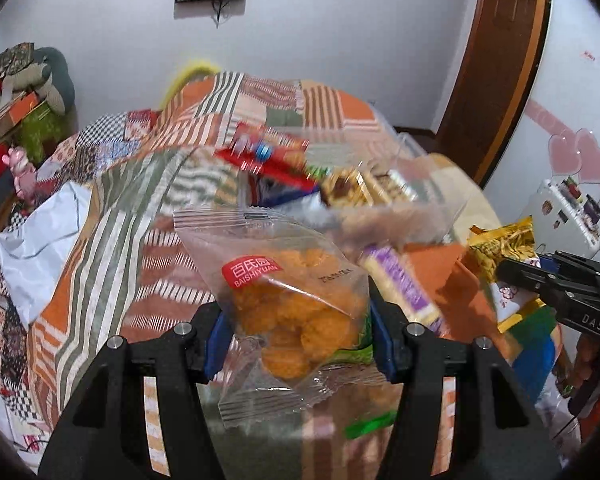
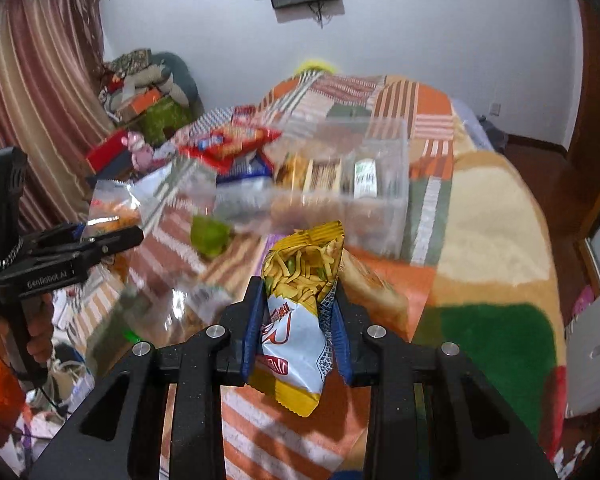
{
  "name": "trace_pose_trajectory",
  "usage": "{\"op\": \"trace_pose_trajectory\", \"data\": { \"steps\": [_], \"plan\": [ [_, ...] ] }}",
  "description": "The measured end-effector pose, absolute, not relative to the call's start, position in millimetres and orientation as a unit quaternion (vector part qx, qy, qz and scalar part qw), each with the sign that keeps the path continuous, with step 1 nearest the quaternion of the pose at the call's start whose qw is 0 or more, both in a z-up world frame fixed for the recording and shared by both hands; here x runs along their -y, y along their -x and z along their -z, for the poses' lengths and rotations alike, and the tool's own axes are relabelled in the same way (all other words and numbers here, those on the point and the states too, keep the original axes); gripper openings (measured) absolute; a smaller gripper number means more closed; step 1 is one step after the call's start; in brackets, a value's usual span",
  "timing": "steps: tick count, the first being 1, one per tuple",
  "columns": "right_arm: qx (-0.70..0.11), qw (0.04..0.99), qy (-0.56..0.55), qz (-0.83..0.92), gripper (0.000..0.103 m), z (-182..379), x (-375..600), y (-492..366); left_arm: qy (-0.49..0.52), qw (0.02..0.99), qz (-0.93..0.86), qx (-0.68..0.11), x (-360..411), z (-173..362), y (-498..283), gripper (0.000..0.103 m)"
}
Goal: Organize snacks
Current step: 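Grasp the orange puff bag with left tool while right tool grasps the chip bag, then drop orange puff bag into box with left tool while right tool drops chip bag in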
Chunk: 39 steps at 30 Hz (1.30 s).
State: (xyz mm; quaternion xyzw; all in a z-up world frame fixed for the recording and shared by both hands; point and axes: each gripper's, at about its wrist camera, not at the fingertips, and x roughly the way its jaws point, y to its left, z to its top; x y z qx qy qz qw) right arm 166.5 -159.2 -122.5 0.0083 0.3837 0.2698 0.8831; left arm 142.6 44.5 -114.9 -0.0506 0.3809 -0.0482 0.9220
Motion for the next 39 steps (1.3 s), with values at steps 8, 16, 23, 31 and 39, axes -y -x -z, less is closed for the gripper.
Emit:
{"op": "trace_pose_trajectory", "data": {
  "steps": [8, 16, 23, 31, 39],
  "plan": [
    [-0.338, 0.903, -0.016, -0.266, 0.028, 94, 159, -185, 0.047, 0.938, 0.065, -0.338, -31, 78, -166, 0.058],
    [-0.303, 0.917, -0.028, -0.259, 0.028, 74, 158, -209, 0.041, 0.944, 0.072, -0.318, -20, 60, -197, 0.058],
    [-0.29, 0.921, -0.032, -0.257, 0.028, 67, 152, -231, 0.046, 0.944, 0.069, -0.32, -16, 60, -230, 0.058],
    [-0.301, 0.919, -0.036, -0.252, 0.028, 75, 138, -266, 0.058, 0.938, 0.065, -0.336, -12, 72, -270, 0.058],
    [-0.338, 0.91, -0.037, -0.239, 0.028, 99, 127, -299, 0.046, 0.928, 0.06, -0.365, -1, 96, -303, 0.058]
  ]
}}
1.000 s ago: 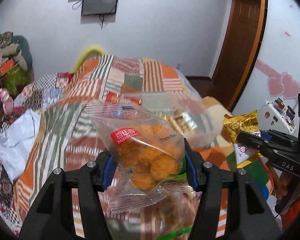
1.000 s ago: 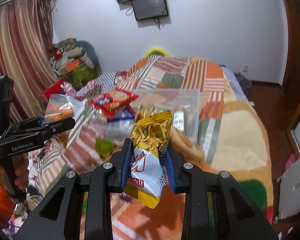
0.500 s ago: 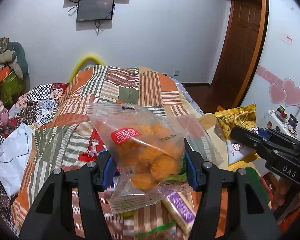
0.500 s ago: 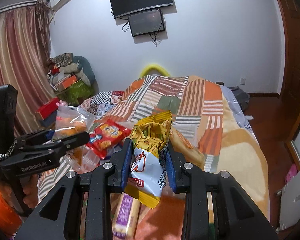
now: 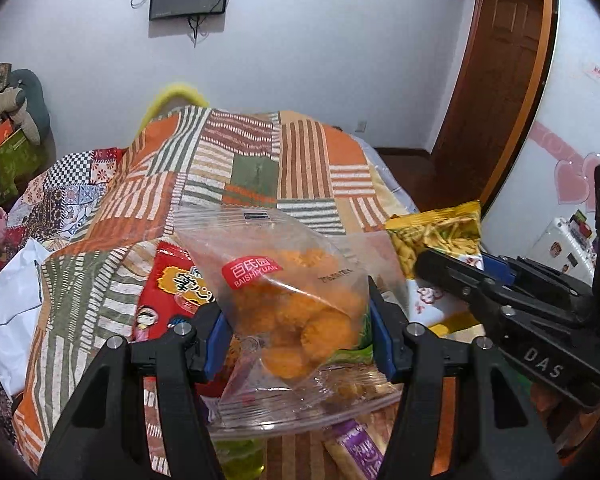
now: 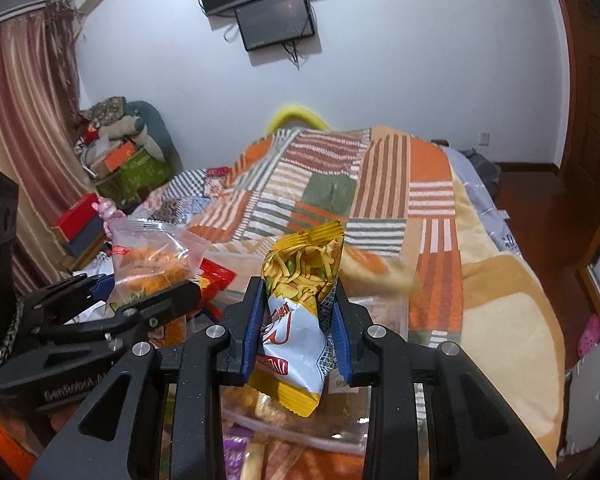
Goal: Organize snacks
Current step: 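Drop orange puff bag into box with left tool while right tool drops chip bag in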
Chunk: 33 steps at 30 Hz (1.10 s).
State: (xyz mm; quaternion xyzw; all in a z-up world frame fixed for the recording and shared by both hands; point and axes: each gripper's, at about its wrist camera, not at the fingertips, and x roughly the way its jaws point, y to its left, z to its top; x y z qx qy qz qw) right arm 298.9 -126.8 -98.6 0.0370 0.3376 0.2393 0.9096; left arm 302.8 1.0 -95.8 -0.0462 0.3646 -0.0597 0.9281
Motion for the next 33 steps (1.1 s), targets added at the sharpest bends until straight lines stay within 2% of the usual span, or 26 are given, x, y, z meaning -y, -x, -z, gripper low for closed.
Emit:
{"op": "trace_pose_trajectory", "data": {
  "steps": [17, 20, 28, 33],
  "plan": [
    [-0.386, 0.893, -0.017, -0.231, 0.031, 120, 117, -321, 0.063, 0.909, 0.053, -0.408, -8, 126, -332, 0.061],
    [-0.383, 0.894, -0.017, -0.232, 0.036, 115, 121, -317, 0.062, 0.914, 0.053, -0.398, -8, 119, -327, 0.067],
    [-0.364, 0.899, -0.004, -0.243, 0.038, 100, 129, -293, 0.053, 0.923, 0.06, -0.377, -7, 96, -299, 0.067],
    [-0.355, 0.901, 0.003, -0.25, 0.042, 95, 136, -272, 0.052, 0.926, 0.059, -0.368, -13, 85, -270, 0.073]
  ]
}}
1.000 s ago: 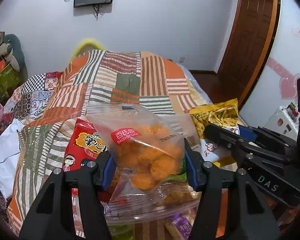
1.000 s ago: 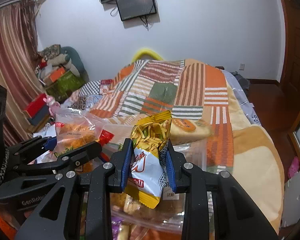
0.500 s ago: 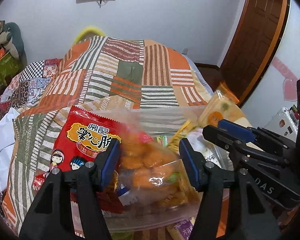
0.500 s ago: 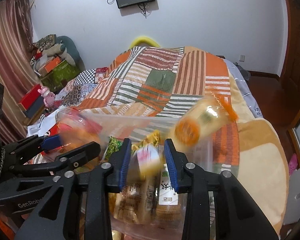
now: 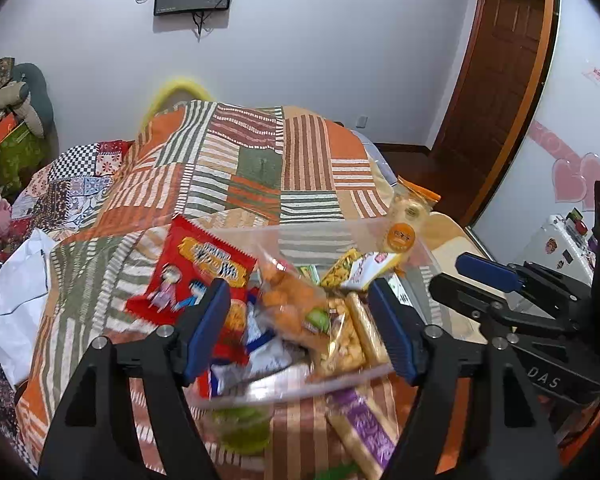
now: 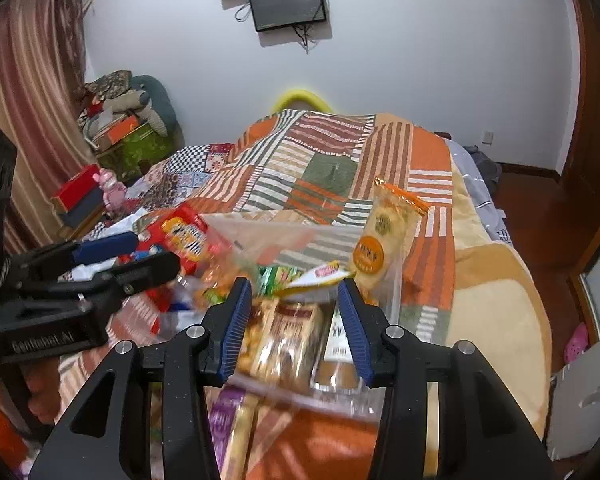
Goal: Organize snacks
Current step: 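Drop orange puff bag into box with left tool while right tool drops chip bag in, then grasp the cracker bag with left tool while right tool grasps the purple coconut roll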
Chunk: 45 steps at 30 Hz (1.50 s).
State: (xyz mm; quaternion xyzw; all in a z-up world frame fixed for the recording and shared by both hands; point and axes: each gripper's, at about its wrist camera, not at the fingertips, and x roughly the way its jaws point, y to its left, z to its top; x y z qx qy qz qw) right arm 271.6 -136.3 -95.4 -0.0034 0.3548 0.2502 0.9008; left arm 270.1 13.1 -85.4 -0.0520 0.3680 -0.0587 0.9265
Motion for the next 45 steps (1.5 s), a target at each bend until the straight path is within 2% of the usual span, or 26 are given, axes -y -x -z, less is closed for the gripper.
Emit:
{"op": "trace_pose_trajectory", "data": {
  "steps": [9, 19, 27, 40, 42, 45],
  "plan": [
    [-0.362, 0.895, 0.016, -0.261, 0.043, 105, 145, -232, 0.044, 0.922, 0.048, -0.382, -30, 93, -218, 0.076],
    [-0.424, 0.858, 0.027, -0.288, 0.044, 153, 126, -206, 0.048, 0.896, 0.047, -0.438, -39, 140, -179, 0.076],
    [-0.468, 0.829, 0.043, -0.304, 0.045, 187, 95, -208, 0.059, 0.887, 0.057, -0.455, -34, 160, -162, 0.076],
    [-0.454, 0.841, 0.063, -0.286, 0.043, 190, 101, -201, 0.079, 0.887, 0.074, -0.449, -23, 157, -149, 0.077],
    [-0.451, 0.844, 0.063, -0.281, 0.043, 189, 112, -195, 0.076, 0.885, 0.083, -0.452, -16, 159, -148, 0.082],
    [-0.454, 0.847, 0.047, -0.274, 0.043, 188, 132, -189, 0.072, 0.878, 0.098, -0.463, -5, 166, -146, 0.083]
  ]
}}
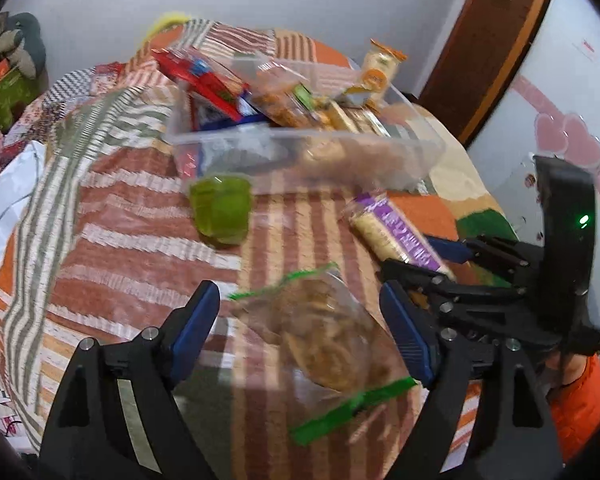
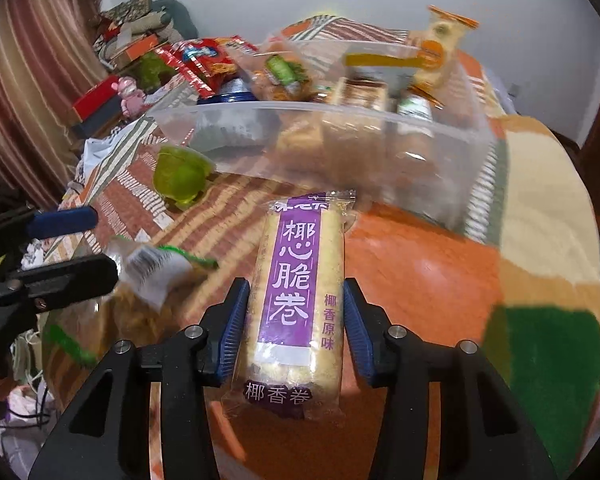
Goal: Organize snacks
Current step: 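Grasp the cracker bag with left tool while right tool grasps the purple coconut roll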
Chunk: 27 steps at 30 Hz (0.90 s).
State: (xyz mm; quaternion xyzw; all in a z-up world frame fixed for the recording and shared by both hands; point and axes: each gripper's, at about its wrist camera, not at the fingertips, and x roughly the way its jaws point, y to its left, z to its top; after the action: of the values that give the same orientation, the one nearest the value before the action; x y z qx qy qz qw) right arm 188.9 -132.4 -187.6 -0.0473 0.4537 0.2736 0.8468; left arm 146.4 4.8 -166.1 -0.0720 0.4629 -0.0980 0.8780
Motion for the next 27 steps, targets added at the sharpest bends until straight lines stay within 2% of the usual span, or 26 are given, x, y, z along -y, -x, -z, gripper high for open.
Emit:
{"op": "trace_pose_trajectory", "data": {
  "steps": [8, 11, 13, 14, 27],
  "plan": [
    [-0.448, 0.856, 0.018, -0.256, 0.043, 176, 171, -177, 0.059, 0.862, 0.106, -0.492, 13, 194, -146, 0.081],
    [-0.443, 0.86, 0.005, -0.254, 0.043, 171, 175, -174, 0.056, 0.863, 0.105, -0.491, 15, 200, -145, 0.065],
    [-0.436, 0.863, 0.0, -0.254, 0.043, 166, 175, -173, 0.053, 0.868, 0.1, -0.483, 15, 199, -144, 0.062],
    [-0.433, 0.865, -0.002, -0.254, 0.043, 164, 174, -173, 0.056, 0.868, 0.102, -0.482, 14, 198, -144, 0.057],
    [-0.38, 0.889, -0.027, -0.255, 0.043, 130, 173, -183, 0.047, 0.905, 0.095, -0.413, 3, 140, -151, 0.053]
  ]
}}
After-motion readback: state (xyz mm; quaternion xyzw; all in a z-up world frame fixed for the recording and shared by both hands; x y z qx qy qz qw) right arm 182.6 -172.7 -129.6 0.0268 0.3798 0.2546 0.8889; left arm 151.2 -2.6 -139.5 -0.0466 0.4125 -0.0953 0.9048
